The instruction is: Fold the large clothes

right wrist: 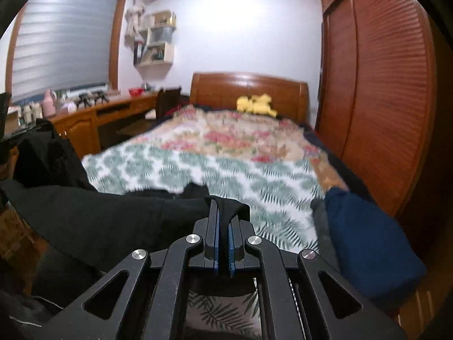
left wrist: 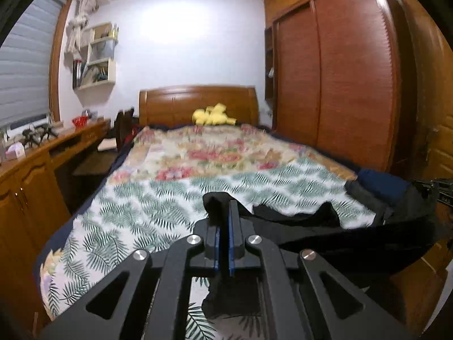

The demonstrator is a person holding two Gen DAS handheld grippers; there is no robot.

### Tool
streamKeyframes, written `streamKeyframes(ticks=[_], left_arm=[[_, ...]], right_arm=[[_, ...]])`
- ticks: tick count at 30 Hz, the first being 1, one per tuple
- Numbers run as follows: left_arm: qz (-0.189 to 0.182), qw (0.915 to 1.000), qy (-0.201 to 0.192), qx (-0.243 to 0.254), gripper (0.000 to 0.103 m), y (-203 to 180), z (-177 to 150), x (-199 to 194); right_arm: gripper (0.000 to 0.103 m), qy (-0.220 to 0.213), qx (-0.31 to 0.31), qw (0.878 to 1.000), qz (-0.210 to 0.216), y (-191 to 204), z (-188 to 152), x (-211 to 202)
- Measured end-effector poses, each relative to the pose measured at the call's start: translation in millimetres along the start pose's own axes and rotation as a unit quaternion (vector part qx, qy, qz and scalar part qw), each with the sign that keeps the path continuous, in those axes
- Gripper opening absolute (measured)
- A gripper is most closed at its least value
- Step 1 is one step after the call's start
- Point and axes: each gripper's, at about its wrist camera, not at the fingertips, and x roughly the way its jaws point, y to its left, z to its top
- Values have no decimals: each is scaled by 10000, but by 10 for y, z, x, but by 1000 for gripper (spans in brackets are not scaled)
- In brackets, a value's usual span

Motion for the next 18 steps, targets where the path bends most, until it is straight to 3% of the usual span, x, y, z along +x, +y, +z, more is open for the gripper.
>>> streamKeyframes(ticks=[4,11,18], left_arm=[[212,9992,290,152,1,29,-72,521],[257,9981,448,340,2,76,56,1187],[260,9972,621,321,2,121,153,1647]], right_arm=[[2,136,58,9999,-4,-100,-37,539],[2,404,-30,9989,-233,-273,2,1485],[2,498,220,9973,-486,-521,146,2158]])
